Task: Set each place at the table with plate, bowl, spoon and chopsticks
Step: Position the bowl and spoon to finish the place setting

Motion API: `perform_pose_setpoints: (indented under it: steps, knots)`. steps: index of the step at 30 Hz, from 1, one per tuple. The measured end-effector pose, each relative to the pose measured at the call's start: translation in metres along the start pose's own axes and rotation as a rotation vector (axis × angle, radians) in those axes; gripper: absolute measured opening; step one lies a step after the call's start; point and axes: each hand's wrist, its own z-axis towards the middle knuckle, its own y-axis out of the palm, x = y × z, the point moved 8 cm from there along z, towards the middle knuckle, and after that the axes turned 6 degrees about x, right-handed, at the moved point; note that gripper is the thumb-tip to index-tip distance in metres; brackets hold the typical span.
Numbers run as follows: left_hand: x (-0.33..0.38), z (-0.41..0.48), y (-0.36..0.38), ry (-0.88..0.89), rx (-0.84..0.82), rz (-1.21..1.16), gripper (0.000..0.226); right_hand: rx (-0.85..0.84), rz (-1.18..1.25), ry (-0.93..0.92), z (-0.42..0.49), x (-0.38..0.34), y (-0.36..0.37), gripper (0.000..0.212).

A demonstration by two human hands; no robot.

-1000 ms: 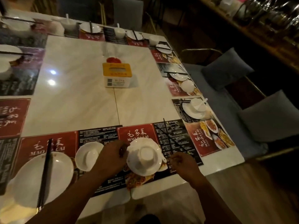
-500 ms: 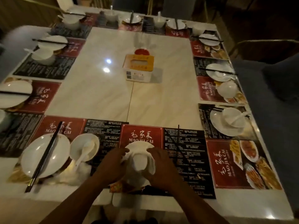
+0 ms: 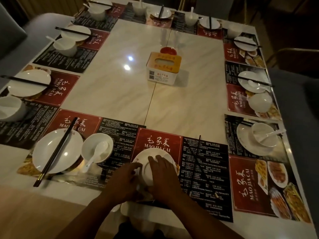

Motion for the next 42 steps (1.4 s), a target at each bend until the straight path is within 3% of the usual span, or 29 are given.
perform_pose_setpoints:
  steps: [5, 10, 16, 21, 28, 42]
  knots:
    - [-0.011, 0.011, -0.009, 0.014, 0.036, -0.074, 0.053, -0.057, 0.044, 0.068, 0.001, -0.001, -0.003, 0.108]
    - [-0.005, 0.033, -0.021, 0.053, 0.113, -0.121, 0.031, 0.150, 0.278, 0.236, 0.000, 0.019, -0.039, 0.111]
    - [0.025, 0.056, -0.010, 0.115, 0.122, -0.024, 0.040, 0.353, 0.265, 0.511, -0.007, 0.109, -0.104, 0.116]
    - [0.036, 0.067, 0.007, 0.141, 0.100, 0.028, 0.040, 0.358, 0.150, 0.674, -0.035, 0.202, -0.123, 0.115]
    - [0.034, 0.067, 0.008, 0.074, 0.159, 0.063, 0.037, 0.295, 0.131, 0.639, -0.030, 0.250, -0.113, 0.116]
    - [0.009, 0.049, -0.008, -0.094, 0.302, 0.051, 0.035, 0.210, 0.038, 0.575, -0.021, 0.249, -0.095, 0.120]
